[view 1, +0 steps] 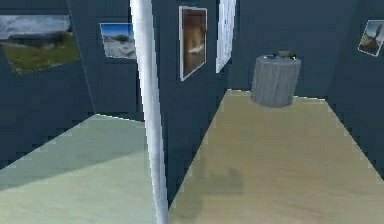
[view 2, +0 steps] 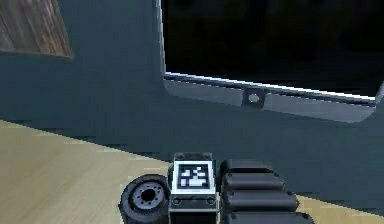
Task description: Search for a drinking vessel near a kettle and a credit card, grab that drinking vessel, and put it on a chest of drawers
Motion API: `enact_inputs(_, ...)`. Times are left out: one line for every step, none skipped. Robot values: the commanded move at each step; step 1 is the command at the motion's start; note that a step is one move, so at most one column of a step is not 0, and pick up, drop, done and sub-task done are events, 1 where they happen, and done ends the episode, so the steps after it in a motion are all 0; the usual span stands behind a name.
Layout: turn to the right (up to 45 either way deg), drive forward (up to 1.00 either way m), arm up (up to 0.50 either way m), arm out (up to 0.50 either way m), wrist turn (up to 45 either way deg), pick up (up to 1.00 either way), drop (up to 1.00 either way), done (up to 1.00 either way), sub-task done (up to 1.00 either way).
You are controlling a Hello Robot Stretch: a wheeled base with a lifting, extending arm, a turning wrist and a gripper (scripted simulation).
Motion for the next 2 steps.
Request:
enact_inputs(0.0, 0.15, 0.00, 0.00, 0.0, 0.00, 0.00, 0.00, 0.00)
enact_inputs(-45.0, 0.00, 0.00, 0.00, 0.0, 0.00, 0.00, 0.00, 0.00)
